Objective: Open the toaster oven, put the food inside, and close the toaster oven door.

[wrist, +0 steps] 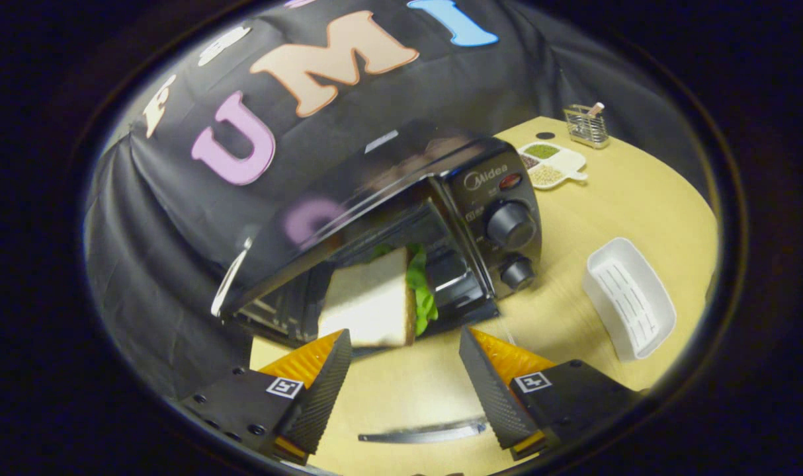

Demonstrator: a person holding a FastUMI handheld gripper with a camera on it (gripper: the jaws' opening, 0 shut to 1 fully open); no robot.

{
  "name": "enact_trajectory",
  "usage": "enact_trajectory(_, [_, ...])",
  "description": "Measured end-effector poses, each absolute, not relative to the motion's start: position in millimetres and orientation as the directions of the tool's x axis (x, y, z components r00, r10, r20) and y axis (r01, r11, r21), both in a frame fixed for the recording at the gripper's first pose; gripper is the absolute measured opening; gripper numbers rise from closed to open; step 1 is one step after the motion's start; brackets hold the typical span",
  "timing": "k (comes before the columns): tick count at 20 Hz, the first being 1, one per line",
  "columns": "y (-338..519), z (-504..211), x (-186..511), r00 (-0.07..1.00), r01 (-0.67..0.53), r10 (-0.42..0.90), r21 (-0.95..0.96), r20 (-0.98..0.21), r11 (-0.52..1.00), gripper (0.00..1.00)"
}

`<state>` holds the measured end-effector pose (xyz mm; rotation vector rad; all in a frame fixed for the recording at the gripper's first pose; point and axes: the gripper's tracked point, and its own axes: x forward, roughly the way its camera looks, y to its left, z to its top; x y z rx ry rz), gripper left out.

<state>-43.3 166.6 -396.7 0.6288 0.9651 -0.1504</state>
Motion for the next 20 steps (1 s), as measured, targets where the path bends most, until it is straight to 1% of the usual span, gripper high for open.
enact_trajectory(3, [178, -399, -76, 0.501, 0.282, 0.216, 0.394, -0.838, 0.875, 1.00])
enact_trajectory(6, [189, -400, -105, 0.434, 0.191, 0.272, 0.383, -0.859, 0.904, 1.00])
enact_trajectory(13, [208, -412, -168, 0.273, -0.020, 0.322, 0.329, -0.907, 0.944, 1.00])
enact_trajectory(16, [207, -427, -186, 0.203, -0.051, 0.300, 0.296, -0.932, 0.954, 1.00])
enact_trajectory(20, [198, -446, -194, 0.155, -0.030, 0.264, 0.262, -0.952, 0.965, 1.00])
